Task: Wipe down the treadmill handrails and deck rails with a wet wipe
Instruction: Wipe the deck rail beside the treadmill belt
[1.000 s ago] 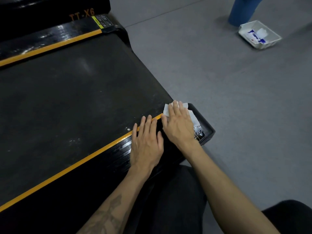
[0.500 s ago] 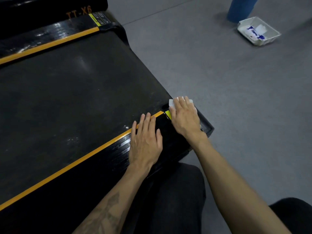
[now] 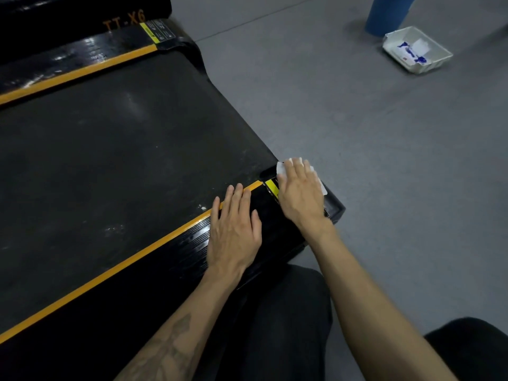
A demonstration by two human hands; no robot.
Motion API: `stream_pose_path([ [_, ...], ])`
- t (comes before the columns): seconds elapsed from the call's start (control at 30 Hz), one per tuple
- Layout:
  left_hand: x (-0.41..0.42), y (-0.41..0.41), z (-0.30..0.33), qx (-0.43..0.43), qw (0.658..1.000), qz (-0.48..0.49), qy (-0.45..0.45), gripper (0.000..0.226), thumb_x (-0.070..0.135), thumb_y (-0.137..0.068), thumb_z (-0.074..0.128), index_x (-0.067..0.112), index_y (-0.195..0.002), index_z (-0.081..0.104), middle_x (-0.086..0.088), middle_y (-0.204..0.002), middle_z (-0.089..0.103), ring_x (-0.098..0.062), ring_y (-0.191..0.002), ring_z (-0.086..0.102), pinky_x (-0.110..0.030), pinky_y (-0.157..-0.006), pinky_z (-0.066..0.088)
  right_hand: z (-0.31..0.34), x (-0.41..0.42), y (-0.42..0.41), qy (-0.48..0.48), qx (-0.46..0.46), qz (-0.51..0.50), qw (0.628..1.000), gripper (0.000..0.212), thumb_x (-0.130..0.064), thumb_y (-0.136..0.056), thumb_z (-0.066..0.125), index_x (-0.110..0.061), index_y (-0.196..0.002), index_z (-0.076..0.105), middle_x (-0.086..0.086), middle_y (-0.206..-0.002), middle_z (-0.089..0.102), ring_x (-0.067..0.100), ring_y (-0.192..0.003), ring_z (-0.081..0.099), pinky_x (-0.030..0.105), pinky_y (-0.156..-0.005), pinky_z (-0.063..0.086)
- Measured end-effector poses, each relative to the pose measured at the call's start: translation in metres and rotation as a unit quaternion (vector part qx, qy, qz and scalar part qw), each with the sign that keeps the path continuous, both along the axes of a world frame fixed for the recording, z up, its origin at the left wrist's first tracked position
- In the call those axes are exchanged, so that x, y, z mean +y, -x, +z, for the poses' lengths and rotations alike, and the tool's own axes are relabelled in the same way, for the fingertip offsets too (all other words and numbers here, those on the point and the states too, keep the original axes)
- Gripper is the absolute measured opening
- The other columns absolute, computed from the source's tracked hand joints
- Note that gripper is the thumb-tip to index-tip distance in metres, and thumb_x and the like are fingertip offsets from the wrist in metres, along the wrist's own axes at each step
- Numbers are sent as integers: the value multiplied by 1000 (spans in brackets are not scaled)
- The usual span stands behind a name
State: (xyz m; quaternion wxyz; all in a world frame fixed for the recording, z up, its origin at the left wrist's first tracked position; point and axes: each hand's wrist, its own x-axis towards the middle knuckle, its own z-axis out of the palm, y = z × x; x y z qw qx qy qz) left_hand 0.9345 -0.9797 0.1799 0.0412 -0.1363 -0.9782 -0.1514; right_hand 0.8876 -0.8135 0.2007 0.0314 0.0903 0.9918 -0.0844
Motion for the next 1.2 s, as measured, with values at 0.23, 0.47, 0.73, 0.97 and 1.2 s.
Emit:
stream_pose_path([
  [0.23,0,-1,-1,26,998,-49,-3,50,32,-107,34,11,-151,46,-8,-164,36,-21,-155,26,-48,-126,26,-4,5,-7,33,7,47,998,51,-30,-112,20,-13,-160,26,5,-168,22,26,-157,13,41,-126,15],
  [0.47,1,0,0,28,997,-65,-5,49,30,-106,41,10,-150,48,-9,-164,35,-21,-155,26,-47,-126,25,-7,-22,-38,25,15,-55,998,64,-38,-107,8,-7,-162,21,14,-170,14,28,-158,12,44,-127,16],
  [0.73,1,0,0,39,995,-90,-6,47,30,-107,41,11,-149,49,-7,-164,37,-19,-155,27,-44,-127,22,-4,9,-33,49,11,-76,996,61,-40,-110,12,-9,-162,18,14,-170,18,27,-157,16,42,-127,16],
  [0.97,1,0,-1,41,995,-91,-11,47,32,-106,42,11,-148,50,-8,-163,38,-20,-154,28,-47,-126,26,-3,12,-35,25,-10,11,1000,62,-36,-107,6,-10,-163,13,12,-171,9,26,-159,8,42,-127,15],
  [1.2,2,0,-4,46,994,-94,-12,46,30,-105,44,10,-146,52,-9,-162,40,-21,-153,31,-48,-124,29,-12,-11,-63,7,11,-112,994,60,-38,-110,16,-8,-162,20,14,-170,17,29,-157,16,46,-125,18],
])
